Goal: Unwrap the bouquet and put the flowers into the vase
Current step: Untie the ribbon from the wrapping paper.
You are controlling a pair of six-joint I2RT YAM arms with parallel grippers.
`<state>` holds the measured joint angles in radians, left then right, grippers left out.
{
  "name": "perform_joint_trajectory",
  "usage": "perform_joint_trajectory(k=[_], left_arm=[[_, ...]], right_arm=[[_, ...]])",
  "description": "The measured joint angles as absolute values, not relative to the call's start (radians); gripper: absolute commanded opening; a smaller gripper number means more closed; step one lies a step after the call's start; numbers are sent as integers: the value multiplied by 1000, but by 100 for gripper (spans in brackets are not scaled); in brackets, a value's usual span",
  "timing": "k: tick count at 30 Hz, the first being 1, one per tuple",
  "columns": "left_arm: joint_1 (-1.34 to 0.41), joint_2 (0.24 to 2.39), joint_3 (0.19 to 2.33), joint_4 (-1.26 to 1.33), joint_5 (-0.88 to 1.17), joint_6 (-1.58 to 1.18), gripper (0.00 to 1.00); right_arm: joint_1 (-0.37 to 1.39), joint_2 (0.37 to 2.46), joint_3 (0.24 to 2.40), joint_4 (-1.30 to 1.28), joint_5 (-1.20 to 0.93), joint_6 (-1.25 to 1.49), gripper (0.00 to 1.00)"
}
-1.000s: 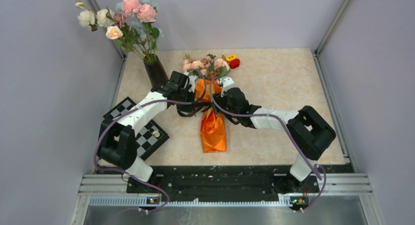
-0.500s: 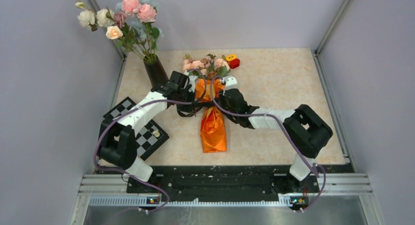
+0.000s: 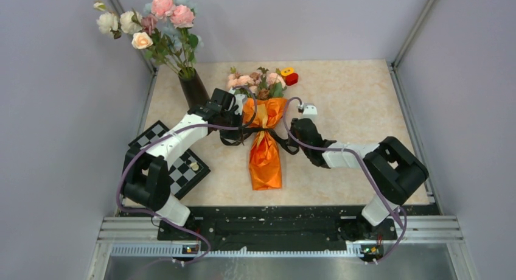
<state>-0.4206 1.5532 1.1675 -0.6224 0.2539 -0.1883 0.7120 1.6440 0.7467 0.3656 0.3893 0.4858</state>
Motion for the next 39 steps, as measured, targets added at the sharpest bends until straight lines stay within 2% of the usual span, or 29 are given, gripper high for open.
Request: perform_joint_trajectory(k=[3,7,9,16,24,30,39], left_arm=[[-421,1553,1168,-623,254,-188,0],[-421,1553,1168,-623,254,-188,0],[-421,1553,1168,-623,254,-188,0],[-421,1553,1168,-623,253,-188,0],[-420,1553,1168,-624,253,-188,0],[-421,1553,1168,-624,253,-188,0],[-420,1553,1168,-625,254,-188,0]], right_arm=[[686,1613,710,368,353,520,34],[645,1546,646,381,262,569,51],[612,1515,615,400,207,590,53],[561,1477,594,421,75,643,49],[564,1376,470,510,23,942,44],[576,1404,439,564,24,1093,42],[582,1514,439,655,10,1177,36]])
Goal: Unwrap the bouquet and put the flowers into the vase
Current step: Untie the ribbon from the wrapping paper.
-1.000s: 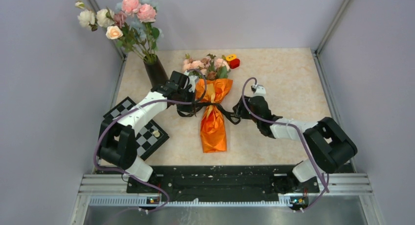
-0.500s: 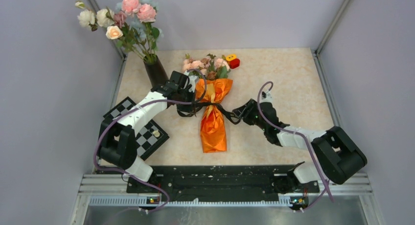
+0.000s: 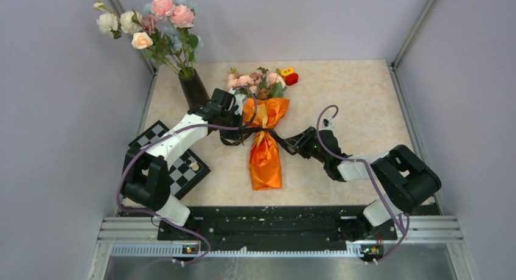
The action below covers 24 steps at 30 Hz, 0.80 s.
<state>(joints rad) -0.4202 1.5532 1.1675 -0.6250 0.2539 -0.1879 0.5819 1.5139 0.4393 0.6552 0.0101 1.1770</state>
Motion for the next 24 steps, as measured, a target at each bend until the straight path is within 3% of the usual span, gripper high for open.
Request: perform_joint_trajectory(k=[24], left_arm=[[-421,1553,1168,-625,255,-188,0]], right_arm=[[597,1665,513,735,62,1224,34]])
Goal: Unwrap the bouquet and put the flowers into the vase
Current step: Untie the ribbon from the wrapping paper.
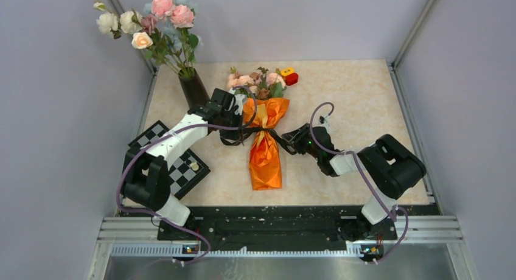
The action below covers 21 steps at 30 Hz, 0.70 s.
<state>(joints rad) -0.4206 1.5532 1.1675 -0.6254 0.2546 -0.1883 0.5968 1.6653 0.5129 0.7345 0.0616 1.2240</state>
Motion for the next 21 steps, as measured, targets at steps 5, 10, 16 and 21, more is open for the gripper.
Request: perform_joint_trajectory(k=[5,10,16,21], left_arm=[[-421,1553,1168,-628,254,-188,0],[-421,1553,1168,-629,254,-188,0],[-420,1553,1168,-629,254,-188,0],[-420,1553,1168,-629,255,-188,0]], right_arm=[[597,1704,530,742,64,1227,34],[597,1724,532,742,70,1228,34],[596,1739,539,741,86,1230,32],[592,1747,550,743,98,1233,25]])
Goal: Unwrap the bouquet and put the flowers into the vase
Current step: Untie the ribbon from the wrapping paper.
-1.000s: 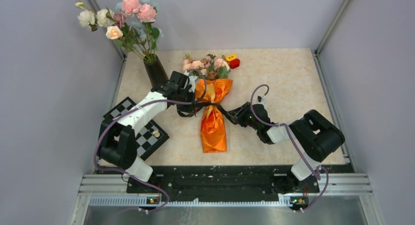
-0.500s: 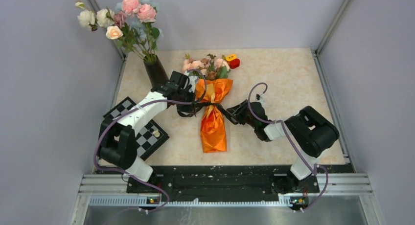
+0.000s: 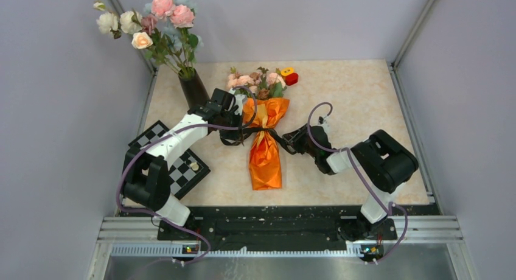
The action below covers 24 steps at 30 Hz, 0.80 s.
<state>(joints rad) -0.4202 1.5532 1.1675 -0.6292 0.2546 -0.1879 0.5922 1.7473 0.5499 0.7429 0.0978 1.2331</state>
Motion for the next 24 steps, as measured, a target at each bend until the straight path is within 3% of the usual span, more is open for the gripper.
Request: perform_joint_trajectory(k=[14,24], left_arm=[[-421,1553,1168,-629,255,-188,0],[-421,1550,1161,-620,228,-189,0]], right_arm=[[590,1750,558,772,104,1235,0],[590,1750,558,809,110,1224,0]])
